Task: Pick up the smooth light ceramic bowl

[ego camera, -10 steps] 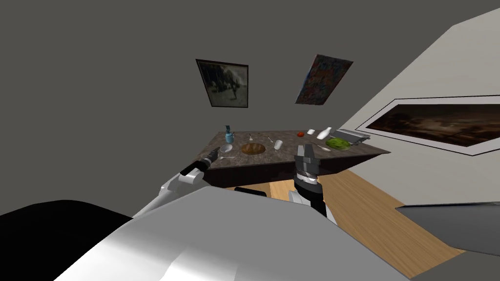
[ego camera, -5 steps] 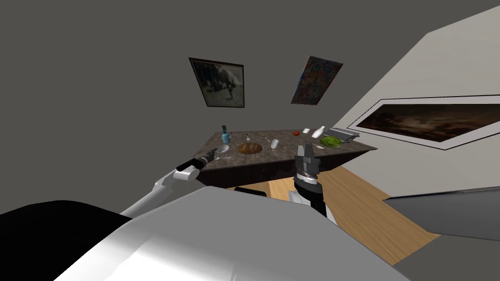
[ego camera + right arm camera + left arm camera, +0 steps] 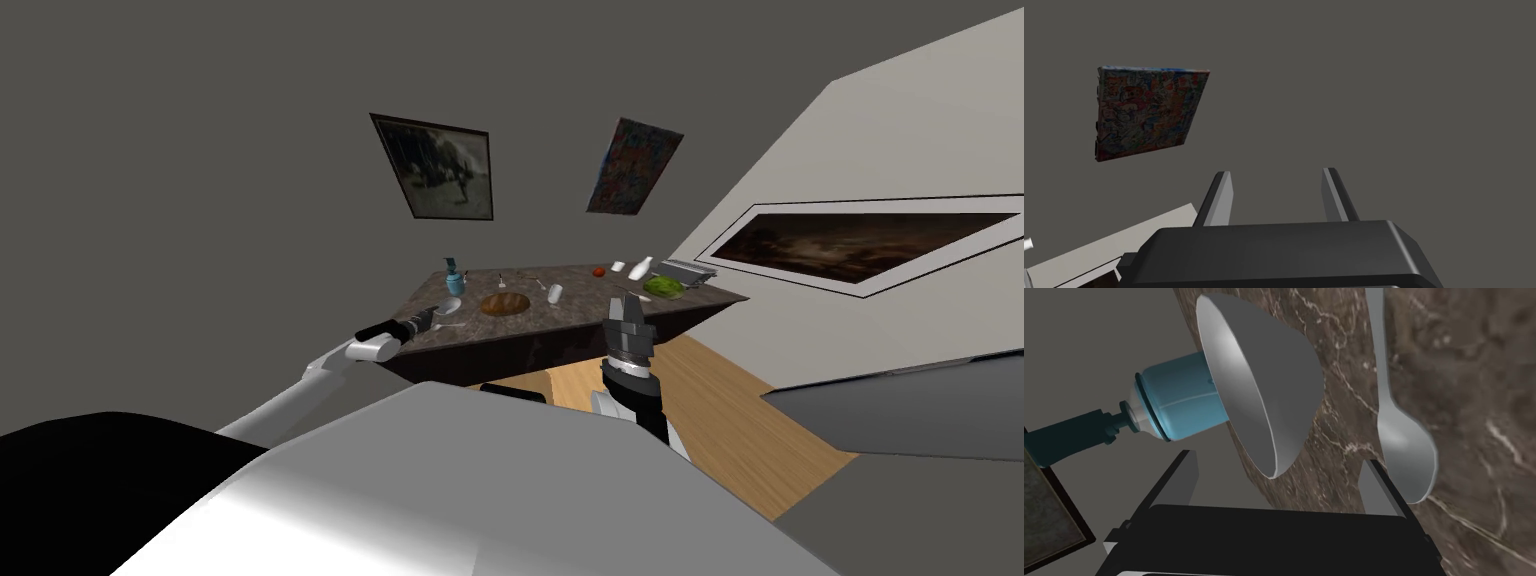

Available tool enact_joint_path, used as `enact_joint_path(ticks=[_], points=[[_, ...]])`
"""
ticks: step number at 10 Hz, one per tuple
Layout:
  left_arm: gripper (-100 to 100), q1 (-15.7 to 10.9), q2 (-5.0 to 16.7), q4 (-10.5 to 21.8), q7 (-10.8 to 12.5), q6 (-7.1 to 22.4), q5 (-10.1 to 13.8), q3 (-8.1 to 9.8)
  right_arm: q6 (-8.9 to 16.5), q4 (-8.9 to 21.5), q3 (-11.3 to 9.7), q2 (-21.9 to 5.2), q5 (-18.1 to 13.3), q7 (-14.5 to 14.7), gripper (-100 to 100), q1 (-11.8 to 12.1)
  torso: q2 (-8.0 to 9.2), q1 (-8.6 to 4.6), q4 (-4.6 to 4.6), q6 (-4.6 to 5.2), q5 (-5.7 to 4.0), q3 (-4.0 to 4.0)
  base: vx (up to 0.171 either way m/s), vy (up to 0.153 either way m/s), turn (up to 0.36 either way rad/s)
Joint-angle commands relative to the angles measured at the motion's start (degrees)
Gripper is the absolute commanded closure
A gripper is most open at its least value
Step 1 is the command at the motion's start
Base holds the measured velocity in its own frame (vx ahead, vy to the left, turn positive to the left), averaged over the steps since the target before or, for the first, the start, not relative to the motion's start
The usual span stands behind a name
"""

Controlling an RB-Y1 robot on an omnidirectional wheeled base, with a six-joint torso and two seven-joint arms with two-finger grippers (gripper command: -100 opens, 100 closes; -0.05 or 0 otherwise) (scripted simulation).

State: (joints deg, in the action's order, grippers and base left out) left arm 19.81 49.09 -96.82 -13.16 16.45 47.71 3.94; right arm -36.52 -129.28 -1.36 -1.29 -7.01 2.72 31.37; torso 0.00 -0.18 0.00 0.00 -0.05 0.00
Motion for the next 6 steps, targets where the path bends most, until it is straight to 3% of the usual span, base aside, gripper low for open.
enact_joint_path(ticks=[1, 2, 3, 5, 6], points=[[-100, 0.42, 1.28, 0.72, -0.21, 1.09, 1.92, 0.17, 0.0, 0.0, 0.0, 0.0, 0.0, 0.0, 0, 0.0, 0.0, 0.0, 0.0, 0.0, 0.0, 0.0, 0.003, -0.044, -0.047], [-100, -0.04, 3.64, 2.64, -0.47, 3.34, 4.11, 0.46, 0.0, 0.0, 0.0, 0.0, 0.0, 0.0, 0, 0.0, 0.02, 0.03, 0.0, -0.03, 0.01, 0.01, 0.011, -0.054, -0.08], [-100, -0.04, 3.64, 2.64, -0.47, 3.34, 4.79, 0.46, 0.0, 0.0, 0.0, 0.0, 0.0, 0.0, 0, 0.0, 0.0, 0.01, 0.0, -0.01, 0.0, 0.0, 0.01, -0.044, -0.049], [-100, -0.87, 8.06, 6.37, -0.98, 7.07, 8.96, 0.97, 0.0, 0.0, 0.0, 0.0, 0.0, 0.0, 0, 0.0, -0.02, -0.02, 0.0, -0.01, 0.0, -0.01, 0.009, -0.069, -0.117], [-100, -0.87, 8.13, 6.37, -0.98, 7.72, 10.39, 0.97, 0.0, 0.0, 0.0, 0.0, 0.0, 0.0, 0, 0.0, 0.0, -0.06, 0.0, 0.0, -0.02, 0.0, 0.01, -0.051, -0.056]])
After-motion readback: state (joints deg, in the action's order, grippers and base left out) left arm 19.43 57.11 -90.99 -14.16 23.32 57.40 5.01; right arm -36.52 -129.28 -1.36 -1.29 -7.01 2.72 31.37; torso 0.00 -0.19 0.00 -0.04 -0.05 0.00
